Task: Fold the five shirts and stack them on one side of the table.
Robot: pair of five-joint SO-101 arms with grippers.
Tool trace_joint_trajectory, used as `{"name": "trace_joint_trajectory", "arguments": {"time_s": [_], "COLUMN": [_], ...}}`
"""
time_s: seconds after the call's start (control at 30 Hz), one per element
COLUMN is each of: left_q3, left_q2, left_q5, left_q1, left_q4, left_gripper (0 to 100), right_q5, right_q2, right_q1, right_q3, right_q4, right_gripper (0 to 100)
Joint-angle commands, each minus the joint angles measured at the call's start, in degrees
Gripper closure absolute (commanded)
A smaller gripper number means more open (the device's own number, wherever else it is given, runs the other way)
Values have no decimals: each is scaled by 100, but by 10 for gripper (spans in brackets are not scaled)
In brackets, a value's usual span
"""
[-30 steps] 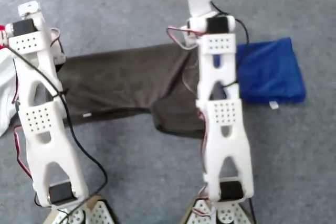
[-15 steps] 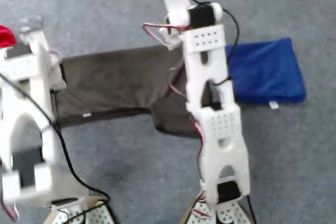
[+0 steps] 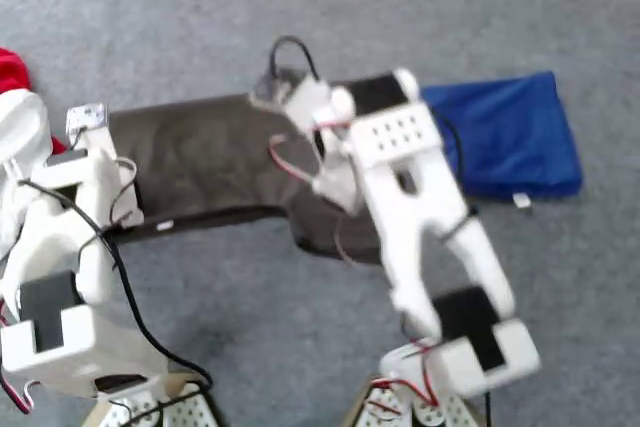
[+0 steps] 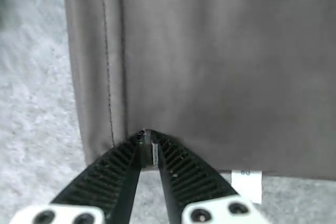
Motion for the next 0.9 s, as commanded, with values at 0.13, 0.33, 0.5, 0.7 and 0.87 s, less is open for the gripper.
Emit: {"name": "trace_joint_trajectory", "arguments": {"time_s": [0.13, 0.33, 0.5, 0.7, 0.87], "left_q3": [-312, -180, -92, -101, 48], "left_q2": [-167, -703, -774, -747, -738], "left_q5": [9, 9, 9, 149, 158], "left_q1": [-655, -936, -822, -813, -813], "left_q4": [18, 44, 53, 0, -273], "left_gripper": [971, 971, 971, 971, 971], "right_q5": [1952, 2022, 2022, 2022, 2022], "right_q2": [-2158, -2624, -2633, -2624, -2123], "right_q1": [-299, -290, -299, -527, -642], "right_q3": [3143, 4321, 4224, 4259, 4435], "right_q4": [-1890, -2558, -2549, -2804, -3376], "right_gripper": [983, 825, 802, 811, 811]}}
